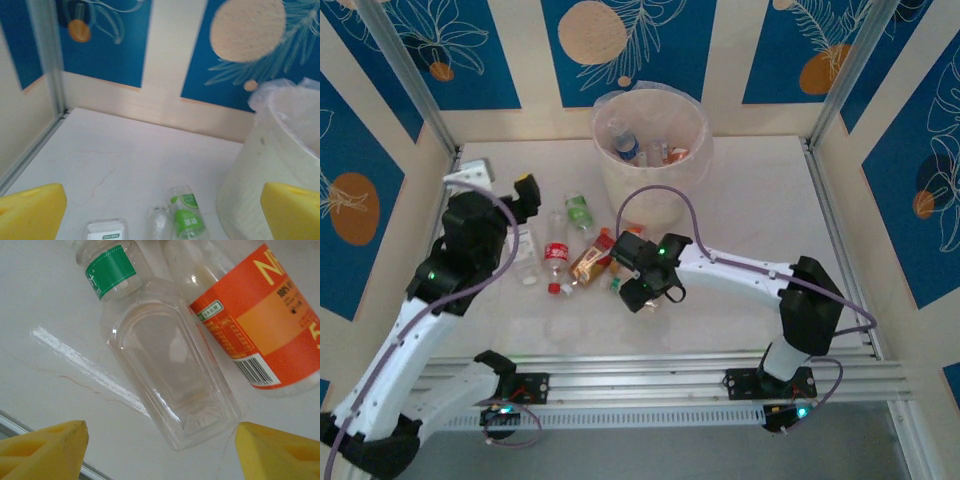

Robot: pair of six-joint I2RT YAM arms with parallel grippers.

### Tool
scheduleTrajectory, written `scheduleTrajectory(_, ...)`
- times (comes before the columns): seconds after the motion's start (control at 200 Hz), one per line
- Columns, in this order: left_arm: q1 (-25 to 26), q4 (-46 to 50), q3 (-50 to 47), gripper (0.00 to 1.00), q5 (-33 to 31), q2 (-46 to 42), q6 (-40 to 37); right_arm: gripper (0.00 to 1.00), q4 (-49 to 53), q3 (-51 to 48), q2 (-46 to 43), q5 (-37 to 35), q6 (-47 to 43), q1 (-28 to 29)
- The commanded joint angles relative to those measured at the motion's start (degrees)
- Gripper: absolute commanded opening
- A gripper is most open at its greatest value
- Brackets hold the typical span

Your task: Put the plastic bottles in the bin

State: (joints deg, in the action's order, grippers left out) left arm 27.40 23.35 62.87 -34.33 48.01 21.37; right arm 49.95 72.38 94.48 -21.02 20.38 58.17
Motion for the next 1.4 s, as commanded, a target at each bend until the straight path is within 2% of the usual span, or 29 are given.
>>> scheduleTrajectory(0.0,0.02,0.35,-2.75,1.00,-8.09,-3.59,5.79,0.78,-0.43,2.61,2.26,-0.06,-2.05,0.52)
scheduleTrajectory(0.22,0.02,4.31,-6.38,1.00,-11.97,-6.79,9.86,0.78,-0.73,5.04,6.43,-0.87,-3.41,0.03)
scheduleTrajectory(0.5,0.02,7.17,-6.84,0.99,-14.47,-6.96,10.71,0.78,-1.39,6.24,9.44,-0.84,-4.60,-0.64)
scheduleTrajectory(0.905,0.02,8.77,-7.93,0.99,-14.98,-6.94,11.82,0.78,-1.78,6.61,11.78,-2.02,-4.95,-0.95)
scheduleTrajectory(1.395,-0.02,8.42,-8.12,1.00,-14.84,-6.17,12.27,0.78,-0.58,7.06,14.43,-2.65,-4.74,1.63)
